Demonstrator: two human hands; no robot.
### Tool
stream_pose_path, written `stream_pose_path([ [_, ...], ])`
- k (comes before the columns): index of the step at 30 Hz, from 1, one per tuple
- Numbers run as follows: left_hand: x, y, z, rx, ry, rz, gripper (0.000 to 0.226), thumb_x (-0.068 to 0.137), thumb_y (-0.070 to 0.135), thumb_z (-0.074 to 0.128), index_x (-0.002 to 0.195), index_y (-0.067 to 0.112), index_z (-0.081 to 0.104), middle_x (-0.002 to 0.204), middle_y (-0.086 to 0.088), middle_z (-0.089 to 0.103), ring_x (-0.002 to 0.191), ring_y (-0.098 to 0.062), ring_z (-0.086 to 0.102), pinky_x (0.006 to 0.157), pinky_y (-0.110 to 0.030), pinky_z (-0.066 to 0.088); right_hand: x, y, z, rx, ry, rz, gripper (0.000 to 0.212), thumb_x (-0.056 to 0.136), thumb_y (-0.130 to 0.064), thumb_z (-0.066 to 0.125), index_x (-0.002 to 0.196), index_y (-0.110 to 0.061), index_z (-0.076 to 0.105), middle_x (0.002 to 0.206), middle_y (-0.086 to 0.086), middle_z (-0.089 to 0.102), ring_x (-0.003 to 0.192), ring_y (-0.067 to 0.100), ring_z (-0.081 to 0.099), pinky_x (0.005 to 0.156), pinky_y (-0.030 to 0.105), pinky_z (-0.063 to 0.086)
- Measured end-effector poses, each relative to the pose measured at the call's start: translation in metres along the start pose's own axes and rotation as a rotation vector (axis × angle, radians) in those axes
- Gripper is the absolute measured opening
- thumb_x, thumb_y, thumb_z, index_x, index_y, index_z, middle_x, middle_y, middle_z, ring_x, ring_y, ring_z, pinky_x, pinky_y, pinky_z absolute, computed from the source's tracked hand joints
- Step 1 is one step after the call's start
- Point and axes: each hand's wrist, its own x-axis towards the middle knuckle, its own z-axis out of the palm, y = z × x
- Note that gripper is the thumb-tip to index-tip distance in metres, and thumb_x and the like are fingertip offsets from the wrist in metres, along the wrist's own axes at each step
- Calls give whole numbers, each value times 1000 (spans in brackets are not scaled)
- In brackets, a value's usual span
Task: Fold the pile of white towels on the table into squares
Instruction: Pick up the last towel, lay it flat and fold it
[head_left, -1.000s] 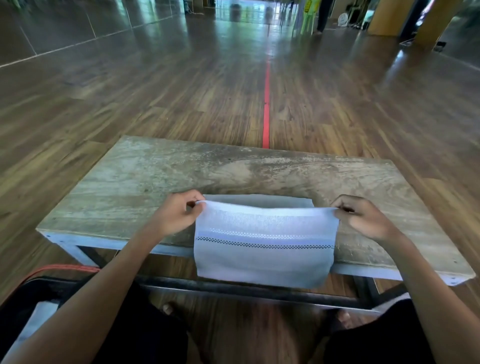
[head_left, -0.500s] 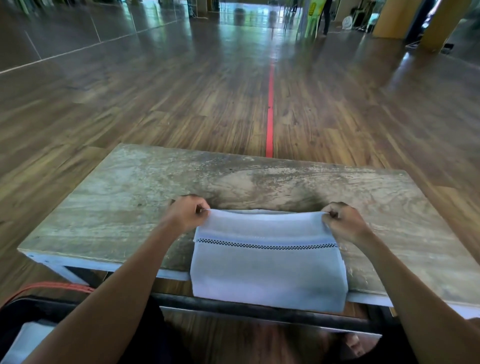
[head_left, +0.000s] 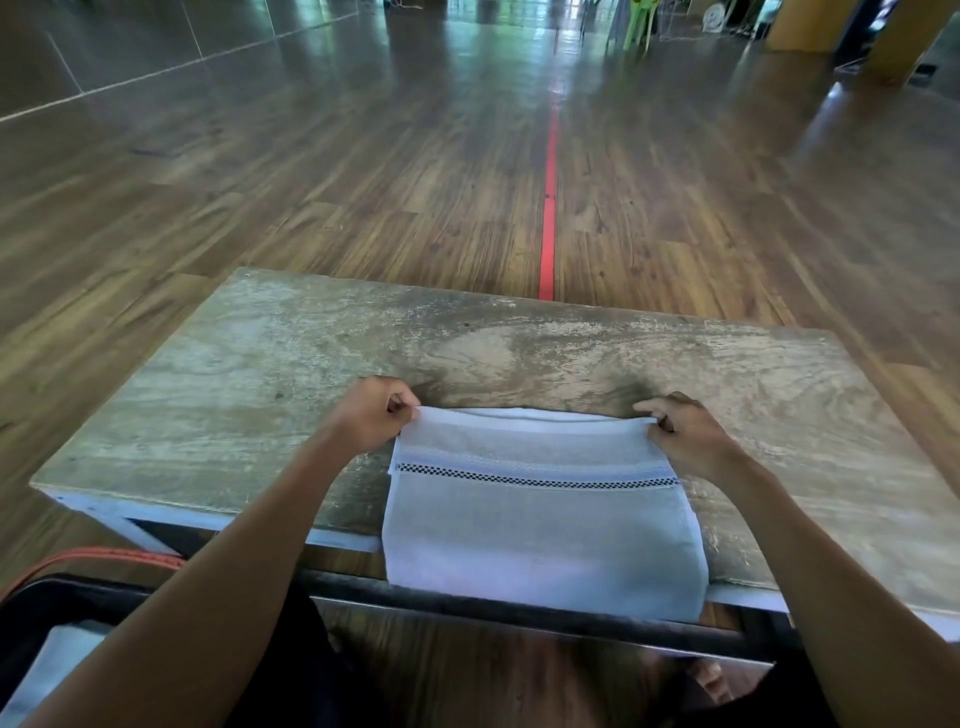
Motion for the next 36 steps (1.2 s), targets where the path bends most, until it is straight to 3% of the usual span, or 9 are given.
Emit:
stream_pose_path([
  [4, -2, 0, -3, 117, -40, -26, 4, 86, 21, 67, 88, 24, 69, 89, 8, 67, 90, -12, 63, 83, -32, 51, 1, -3, -4, -63, -34, 16, 30, 89, -9, 55, 117, -13, 64, 99, -3, 50, 93, 17, 52, 82, 31, 42],
  [7, -1, 4, -3, 181, -62, -61, 19, 87, 25, 65, 106, 24, 68, 97, 8, 66, 99, -14, 61, 92, -35, 48, 1, -7, -7, -143, -59, 20, 28, 91, -15, 55, 117, -15, 65, 111, 1, 56, 98, 20, 54, 85, 34, 45],
  [11, 0, 13, -1, 364, -66, -41, 6, 91, 25, 57, 89, 25, 63, 97, 7, 66, 98, -16, 58, 105, -45, 34, -3, -17, -15, -223, -76, 30, 10, 86, -13, 58, 89, -14, 67, 95, 0, 59, 89, 24, 58, 80, 36, 48],
  [14, -1, 13, -2, 400, -51, -2, 6, 93, 26, 54, 90, 25, 59, 95, 7, 66, 91, -15, 56, 100, -43, 36, -5, -17, -18, -118, -73, 37, 5, 81, -7, 61, 83, -10, 65, 88, 1, 61, 86, 24, 59, 79, 40, 50],
  [19, -7, 19, -21, 17, -21, 57, 18, 90, 8, 57, 82, 24, 58, 80, 0, 67, 77, -16, 62, 70, -27, 46, -17, -9, -35, 307, -91, 79, 10, 80, -1, 67, 79, -10, 64, 85, 8, 65, 80, 20, 59, 71, 30, 44],
  [25, -26, 37, -43, -90, 63, 111, 15, 90, 5, 57, 95, 14, 68, 90, 1, 69, 87, -12, 64, 76, -23, 47, -45, -18, -70, 485, -134, 25, 16, 84, -8, 68, 98, -15, 69, 90, 5, 65, 82, 12, 60, 72, 21, 42],
  [30, -50, 48, -57, -13, 219, 295, 20, 88, -1, 59, 100, 11, 69, 97, 12, 69, 90, 0, 59, 89, -26, 48, -78, -33, -93, 401, -55, -73, 9, 83, -7, 69, 86, -14, 73, 90, 9, 72, 88, 23, 66, 80, 36, 47],
  [33, -70, 65, -73, -102, 397, 407, 33, 86, -1, 63, 91, 32, 65, 89, 42, 60, 85, 18, 54, 83, -6, 41, -99, -42, -112, 442, 80, -122, 11, 81, -10, 71, 80, -21, 72, 88, 8, 72, 82, 19, 63, 78, 35, 45],
  [36, -87, 85, -87, -207, 510, 421, 37, 86, 6, 64, 91, 42, 59, 91, 44, 58, 84, 17, 54, 78, 2, 35, -117, -56, -129, 541, 250, -173, 15, 70, -31, 74, 83, -25, 71, 86, 4, 72, 78, 13, 60, 76, 26, 44],
])
